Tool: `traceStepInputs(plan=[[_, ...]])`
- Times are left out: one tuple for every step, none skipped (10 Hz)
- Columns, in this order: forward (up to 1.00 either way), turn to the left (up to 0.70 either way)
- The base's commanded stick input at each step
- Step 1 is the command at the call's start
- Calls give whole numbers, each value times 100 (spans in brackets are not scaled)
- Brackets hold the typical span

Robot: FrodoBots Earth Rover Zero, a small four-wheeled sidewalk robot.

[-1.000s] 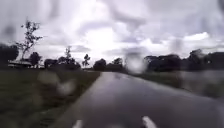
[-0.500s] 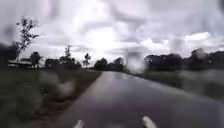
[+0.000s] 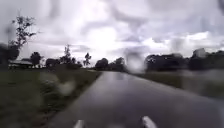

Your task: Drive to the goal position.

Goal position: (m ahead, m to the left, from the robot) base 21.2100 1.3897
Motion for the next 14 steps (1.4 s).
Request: traceStepInputs(plan=[[85,0],[85,0],[85,0],[85,0],[85,0],[85,0],[85,0],[85,0],[85,0],[85,0],[85,0],[85,0],[85,0],[85,0]])
